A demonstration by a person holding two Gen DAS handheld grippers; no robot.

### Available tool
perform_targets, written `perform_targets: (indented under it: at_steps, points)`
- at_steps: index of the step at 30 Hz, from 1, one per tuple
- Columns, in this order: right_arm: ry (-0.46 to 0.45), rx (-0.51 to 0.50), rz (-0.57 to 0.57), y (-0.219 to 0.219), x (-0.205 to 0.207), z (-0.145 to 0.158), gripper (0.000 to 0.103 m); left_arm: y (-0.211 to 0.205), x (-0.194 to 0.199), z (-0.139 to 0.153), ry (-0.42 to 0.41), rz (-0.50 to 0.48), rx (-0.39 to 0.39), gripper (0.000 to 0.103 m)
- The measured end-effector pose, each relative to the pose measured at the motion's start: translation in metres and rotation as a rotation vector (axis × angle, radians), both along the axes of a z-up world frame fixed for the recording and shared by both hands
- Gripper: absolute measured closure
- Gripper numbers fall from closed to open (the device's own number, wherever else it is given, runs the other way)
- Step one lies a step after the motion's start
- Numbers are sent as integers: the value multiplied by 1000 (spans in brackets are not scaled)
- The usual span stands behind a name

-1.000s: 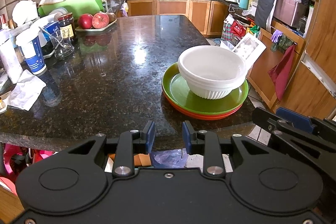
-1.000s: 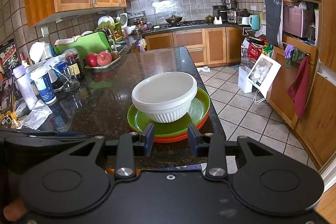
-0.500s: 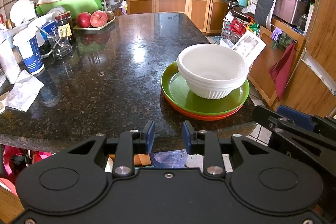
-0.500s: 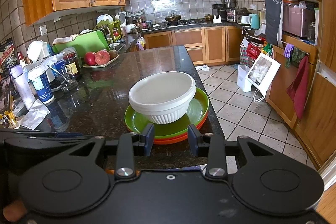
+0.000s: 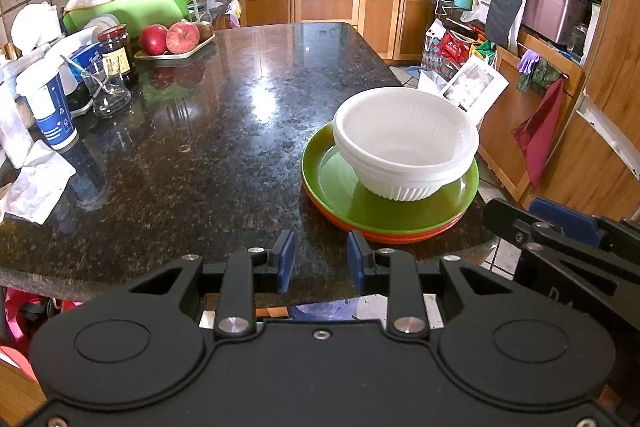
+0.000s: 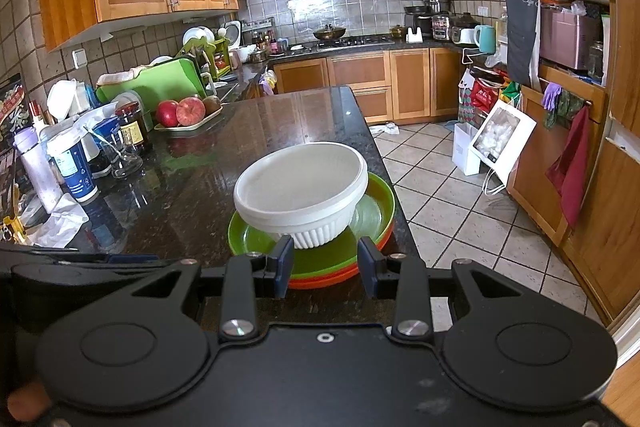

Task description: Organize plates and bowls

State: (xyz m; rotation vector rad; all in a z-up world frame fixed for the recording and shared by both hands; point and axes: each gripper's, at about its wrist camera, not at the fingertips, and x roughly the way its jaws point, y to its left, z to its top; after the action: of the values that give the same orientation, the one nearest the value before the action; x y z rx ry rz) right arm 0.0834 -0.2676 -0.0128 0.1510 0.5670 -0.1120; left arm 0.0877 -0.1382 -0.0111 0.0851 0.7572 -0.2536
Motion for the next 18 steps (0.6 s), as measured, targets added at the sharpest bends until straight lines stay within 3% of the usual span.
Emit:
perform_targets:
  at_steps: [18]
  points:
    - [-28,14,0,-24,43,4,65,-15,41,8,-19,-7,-4,65]
